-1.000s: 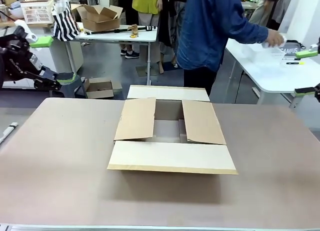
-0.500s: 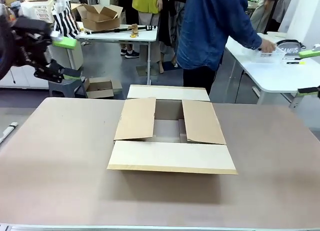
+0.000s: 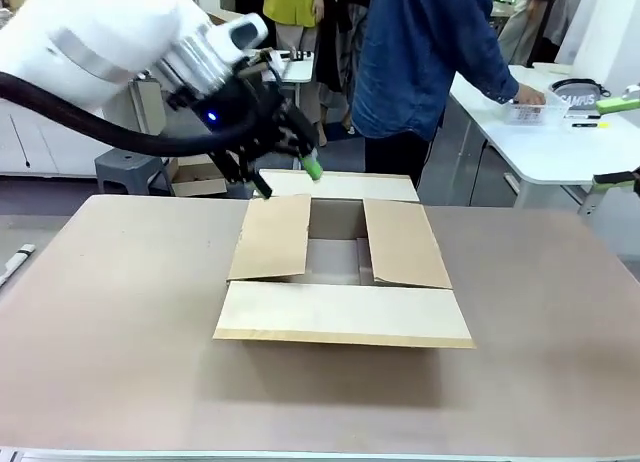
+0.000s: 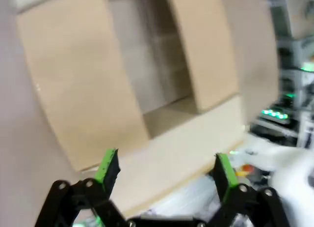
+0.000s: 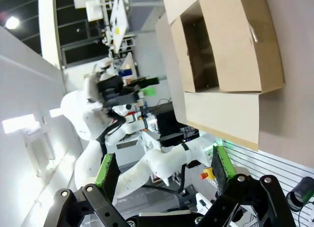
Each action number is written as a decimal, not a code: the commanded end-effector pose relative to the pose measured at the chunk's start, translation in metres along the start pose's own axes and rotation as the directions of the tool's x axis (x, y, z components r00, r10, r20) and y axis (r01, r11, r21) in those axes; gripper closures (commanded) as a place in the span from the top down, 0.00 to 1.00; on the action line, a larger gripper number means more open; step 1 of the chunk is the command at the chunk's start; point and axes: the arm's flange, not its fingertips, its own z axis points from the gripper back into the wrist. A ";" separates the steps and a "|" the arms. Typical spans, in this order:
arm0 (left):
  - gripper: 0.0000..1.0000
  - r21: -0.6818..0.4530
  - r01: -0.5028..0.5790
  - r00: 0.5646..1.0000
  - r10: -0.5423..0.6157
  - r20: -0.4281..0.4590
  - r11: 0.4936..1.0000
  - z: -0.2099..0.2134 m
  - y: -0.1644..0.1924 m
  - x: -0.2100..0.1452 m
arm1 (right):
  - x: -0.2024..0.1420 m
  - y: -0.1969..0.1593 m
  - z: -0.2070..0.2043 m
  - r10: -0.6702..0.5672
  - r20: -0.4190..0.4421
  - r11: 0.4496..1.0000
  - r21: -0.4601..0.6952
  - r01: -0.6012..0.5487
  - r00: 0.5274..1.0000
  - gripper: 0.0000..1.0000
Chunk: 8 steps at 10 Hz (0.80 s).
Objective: Pack the gift set into the box.
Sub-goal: Place both hands on the side flaps of the Package Box and spread them outward.
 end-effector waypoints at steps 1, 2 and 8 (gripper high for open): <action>1.00 0.253 -0.055 0.998 0.064 -0.028 0.966 -0.022 0.000 0.021 | 0.002 0.002 -0.002 0.018 0.001 1.000 0.025 -0.018 1.000 1.00; 1.00 0.338 -0.049 0.998 0.058 -0.017 0.940 -0.053 -0.002 0.024 | 0.002 0.002 -0.002 0.018 0.001 1.000 0.025 -0.018 1.000 1.00; 1.00 0.329 0.017 1.000 -0.020 0.005 0.944 -0.084 -0.002 0.018 | 0.002 0.002 -0.002 0.018 0.001 1.000 0.025 -0.018 1.000 1.00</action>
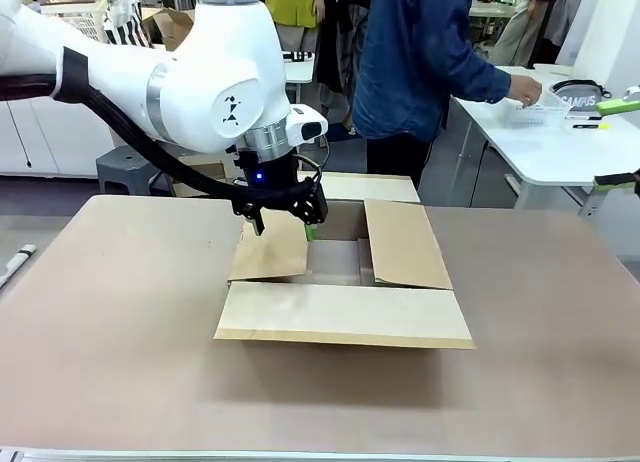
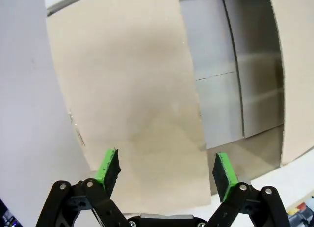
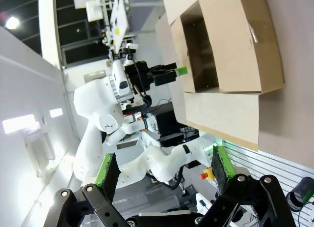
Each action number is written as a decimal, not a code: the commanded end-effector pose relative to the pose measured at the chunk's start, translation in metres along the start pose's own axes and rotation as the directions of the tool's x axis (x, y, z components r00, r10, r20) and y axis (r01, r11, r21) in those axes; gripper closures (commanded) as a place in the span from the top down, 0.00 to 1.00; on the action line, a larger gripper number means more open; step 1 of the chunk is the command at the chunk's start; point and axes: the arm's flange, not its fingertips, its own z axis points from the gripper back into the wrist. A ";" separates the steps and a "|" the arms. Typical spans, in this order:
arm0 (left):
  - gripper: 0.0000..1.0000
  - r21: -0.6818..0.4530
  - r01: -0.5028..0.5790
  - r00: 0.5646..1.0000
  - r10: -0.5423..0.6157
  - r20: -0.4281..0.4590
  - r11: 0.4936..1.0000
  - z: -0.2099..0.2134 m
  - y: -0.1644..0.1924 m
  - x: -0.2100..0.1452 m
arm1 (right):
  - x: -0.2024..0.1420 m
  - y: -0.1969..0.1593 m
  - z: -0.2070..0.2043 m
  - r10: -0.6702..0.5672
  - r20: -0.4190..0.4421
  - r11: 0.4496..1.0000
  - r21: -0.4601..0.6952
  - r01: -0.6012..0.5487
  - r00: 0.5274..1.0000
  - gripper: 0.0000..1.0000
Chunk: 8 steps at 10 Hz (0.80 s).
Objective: Pack the gift set into the box.
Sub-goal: Place both hands on the side flaps of the Package Box and spread them outward.
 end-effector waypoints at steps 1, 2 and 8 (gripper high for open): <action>1.00 0.034 -0.198 0.980 0.197 0.040 0.980 -0.001 -0.009 0.002 | 0.002 0.002 -0.002 0.018 0.000 1.000 0.025 -0.018 1.000 1.00; 1.00 0.037 -0.265 0.962 0.262 0.077 0.963 0.000 -0.013 0.005 | 0.002 0.002 -0.002 0.018 0.000 1.000 0.025 -0.018 1.000 1.00; 1.00 0.196 -0.283 0.958 0.286 0.011 0.939 -0.032 -0.051 0.035 | 0.002 0.002 -0.002 0.018 0.000 1.000 0.025 -0.018 1.000 1.00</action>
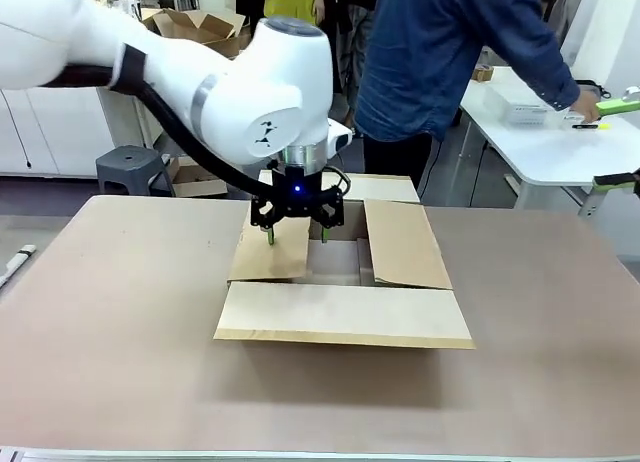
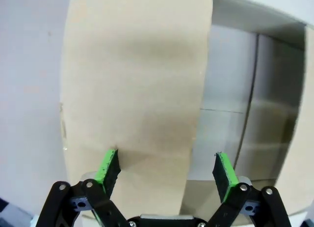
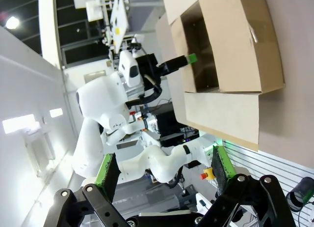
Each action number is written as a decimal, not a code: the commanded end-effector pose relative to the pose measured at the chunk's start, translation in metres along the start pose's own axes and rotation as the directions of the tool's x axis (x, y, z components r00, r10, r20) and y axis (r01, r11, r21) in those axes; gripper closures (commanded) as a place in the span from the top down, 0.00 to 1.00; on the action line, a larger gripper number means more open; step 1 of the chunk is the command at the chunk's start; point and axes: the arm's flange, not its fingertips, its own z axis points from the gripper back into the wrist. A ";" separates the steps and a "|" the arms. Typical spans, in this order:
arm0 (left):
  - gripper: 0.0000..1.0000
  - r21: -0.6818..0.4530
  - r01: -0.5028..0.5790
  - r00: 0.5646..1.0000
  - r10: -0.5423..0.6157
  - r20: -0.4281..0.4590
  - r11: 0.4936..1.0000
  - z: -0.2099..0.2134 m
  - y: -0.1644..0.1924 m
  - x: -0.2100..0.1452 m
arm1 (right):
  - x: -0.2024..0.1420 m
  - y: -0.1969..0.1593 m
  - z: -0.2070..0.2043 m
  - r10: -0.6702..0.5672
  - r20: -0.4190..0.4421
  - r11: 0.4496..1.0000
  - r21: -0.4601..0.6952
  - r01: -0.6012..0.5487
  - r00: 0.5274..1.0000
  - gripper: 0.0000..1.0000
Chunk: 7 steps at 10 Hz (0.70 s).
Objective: Pack the gift set into the box.
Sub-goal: Place both hands on the side flaps of the Package Box and spread them outward.
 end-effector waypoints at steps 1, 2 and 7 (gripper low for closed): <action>1.00 0.067 0.011 0.999 -0.008 -0.048 0.998 -0.004 -0.022 0.015 | 0.002 0.002 -0.002 0.018 0.001 1.000 0.024 -0.018 1.000 1.00; 1.00 0.105 0.001 0.999 0.004 -0.049 0.994 -0.006 -0.025 0.016 | 0.002 0.002 -0.002 0.018 0.001 1.000 0.024 -0.018 1.000 1.00; 1.00 0.402 0.039 0.999 -0.023 -0.046 0.915 -0.012 -0.046 0.010 | 0.002 0.002 -0.002 0.018 0.001 1.000 0.024 -0.018 1.000 1.00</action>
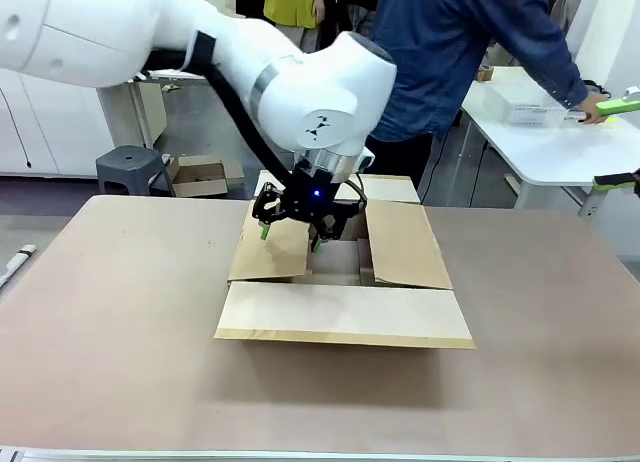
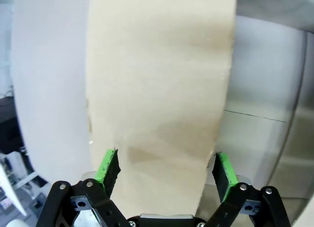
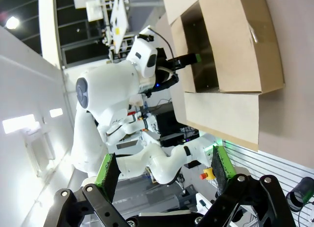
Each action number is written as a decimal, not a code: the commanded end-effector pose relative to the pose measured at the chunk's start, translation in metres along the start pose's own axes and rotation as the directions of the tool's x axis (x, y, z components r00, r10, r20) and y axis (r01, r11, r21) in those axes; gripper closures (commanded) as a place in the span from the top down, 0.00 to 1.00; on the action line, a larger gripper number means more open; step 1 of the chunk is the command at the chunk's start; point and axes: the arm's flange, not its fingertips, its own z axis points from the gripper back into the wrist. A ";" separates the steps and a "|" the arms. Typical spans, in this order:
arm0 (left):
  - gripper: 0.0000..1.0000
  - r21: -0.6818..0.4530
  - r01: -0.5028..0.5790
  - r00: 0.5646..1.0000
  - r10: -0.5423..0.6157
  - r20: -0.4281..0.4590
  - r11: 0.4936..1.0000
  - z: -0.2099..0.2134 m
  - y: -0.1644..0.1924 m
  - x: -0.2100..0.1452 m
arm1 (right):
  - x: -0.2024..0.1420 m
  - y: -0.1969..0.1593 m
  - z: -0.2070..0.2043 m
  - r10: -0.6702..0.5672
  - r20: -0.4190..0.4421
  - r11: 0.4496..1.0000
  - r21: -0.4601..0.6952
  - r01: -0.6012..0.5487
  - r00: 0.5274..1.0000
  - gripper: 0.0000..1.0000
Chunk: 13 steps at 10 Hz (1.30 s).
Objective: Pack the gift set into the box.
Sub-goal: Place both hands on the side flaps of the Package Box and spread them outward.
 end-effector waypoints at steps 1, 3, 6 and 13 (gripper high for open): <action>1.00 0.100 -0.013 1.000 0.011 0.021 0.995 0.004 -0.014 0.002 | 0.002 0.002 -0.002 0.018 0.001 1.000 0.024 -0.018 1.000 1.00; 1.00 0.131 -0.027 0.999 0.021 0.041 0.991 0.005 -0.014 0.000 | 0.002 0.002 -0.002 0.018 0.001 1.000 0.024 -0.018 1.000 1.00; 1.00 0.173 -0.008 0.999 0.003 0.033 0.985 0.004 -0.012 -0.002 | 0.002 0.002 -0.002 0.018 0.001 1.000 0.024 -0.018 1.000 1.00; 1.00 0.225 -0.010 0.993 -0.017 0.119 0.974 0.016 0.009 -0.013 | 0.002 0.002 -0.002 0.018 0.001 1.000 0.024 -0.018 1.000 1.00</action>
